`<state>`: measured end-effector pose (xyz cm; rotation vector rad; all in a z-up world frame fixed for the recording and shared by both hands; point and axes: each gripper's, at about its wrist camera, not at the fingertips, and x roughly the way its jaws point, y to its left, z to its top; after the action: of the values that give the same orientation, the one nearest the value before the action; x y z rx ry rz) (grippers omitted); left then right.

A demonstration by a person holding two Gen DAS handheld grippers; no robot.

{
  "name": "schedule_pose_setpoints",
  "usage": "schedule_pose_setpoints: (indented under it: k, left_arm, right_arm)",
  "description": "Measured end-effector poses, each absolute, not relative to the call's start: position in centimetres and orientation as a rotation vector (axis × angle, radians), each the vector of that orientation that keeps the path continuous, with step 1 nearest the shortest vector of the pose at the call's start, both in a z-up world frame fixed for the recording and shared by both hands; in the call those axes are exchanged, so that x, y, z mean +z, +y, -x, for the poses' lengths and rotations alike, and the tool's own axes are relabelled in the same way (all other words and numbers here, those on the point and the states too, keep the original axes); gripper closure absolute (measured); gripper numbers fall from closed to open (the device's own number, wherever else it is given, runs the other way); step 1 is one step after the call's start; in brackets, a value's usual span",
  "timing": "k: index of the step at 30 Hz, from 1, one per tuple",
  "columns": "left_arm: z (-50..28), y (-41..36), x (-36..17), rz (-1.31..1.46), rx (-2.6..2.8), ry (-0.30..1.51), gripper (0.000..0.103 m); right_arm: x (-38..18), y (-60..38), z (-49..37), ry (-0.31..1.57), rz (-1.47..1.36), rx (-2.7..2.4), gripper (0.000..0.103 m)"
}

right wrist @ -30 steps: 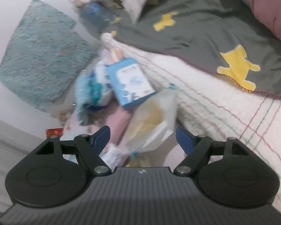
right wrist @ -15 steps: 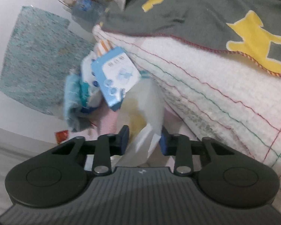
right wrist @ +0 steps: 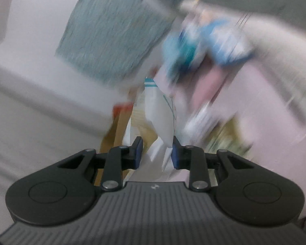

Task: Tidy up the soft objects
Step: 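Grasp the clear snack bag with the left tool while the right tool holds the medicine box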

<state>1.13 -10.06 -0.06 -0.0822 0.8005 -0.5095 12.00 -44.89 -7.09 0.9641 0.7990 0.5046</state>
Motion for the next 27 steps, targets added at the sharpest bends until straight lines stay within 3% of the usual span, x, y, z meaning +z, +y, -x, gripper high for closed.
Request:
schedule_pose_setpoints:
  k: [9, 13, 19, 27]
  left_arm:
    - [-2.5, -9.4, -2.4, 0.063, -0.495, 0.895, 0.016]
    - [-4.0, -10.1, -3.9, 0.021, -0.448, 0.931, 0.016]
    - [-5.5, -11.5, -5.0, -0.002, -0.456, 0.963, 0.016]
    - [-7.5, -13.7, -6.1, -0.006, -0.461, 1.011, 0.012]
  right_arm:
    - [-14.1, -33.7, -13.5, 1.064, -0.845, 0.633, 0.076]
    - [-15.2, -32.7, -14.0, 1.112, -0.785, 0.585, 0.069]
    - [-14.2, -34.5, -12.6, 1.066, -0.754, 0.544, 0.042]
    - [-11.8, -39.4, -9.7, 0.923, -0.866, 0.554, 0.037]
